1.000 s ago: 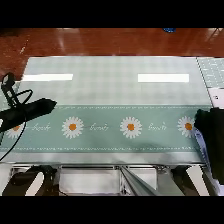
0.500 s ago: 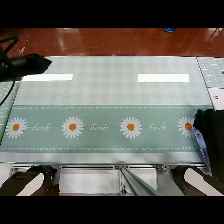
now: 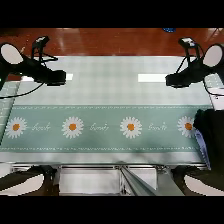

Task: Fold the shirts.

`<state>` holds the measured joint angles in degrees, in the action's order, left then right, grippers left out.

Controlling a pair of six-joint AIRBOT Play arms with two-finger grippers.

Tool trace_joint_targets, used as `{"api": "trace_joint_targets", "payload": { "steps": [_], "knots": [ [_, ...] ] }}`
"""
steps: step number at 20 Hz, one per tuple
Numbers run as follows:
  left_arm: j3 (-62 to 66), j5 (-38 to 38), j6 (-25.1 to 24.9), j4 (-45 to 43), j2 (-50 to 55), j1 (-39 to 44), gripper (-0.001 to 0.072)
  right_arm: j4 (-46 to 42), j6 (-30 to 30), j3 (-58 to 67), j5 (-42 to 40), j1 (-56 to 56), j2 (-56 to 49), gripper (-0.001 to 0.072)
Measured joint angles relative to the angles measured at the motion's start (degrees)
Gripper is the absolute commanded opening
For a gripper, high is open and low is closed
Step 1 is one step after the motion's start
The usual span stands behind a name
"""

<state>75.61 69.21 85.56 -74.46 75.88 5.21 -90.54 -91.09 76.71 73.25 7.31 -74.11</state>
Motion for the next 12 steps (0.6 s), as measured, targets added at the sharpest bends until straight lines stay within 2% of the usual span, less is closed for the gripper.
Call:
{"api": "trace_joint_targets", "payload": {
  "steps": [12],
  "knots": [
    [0.3, 1.5, 0.6, -1.2, 2.2, 0.1, 0.0019, -2.1, -0.9, -0.6, -0.4, 1.7, -0.7, 0.0023]
  ]
}}
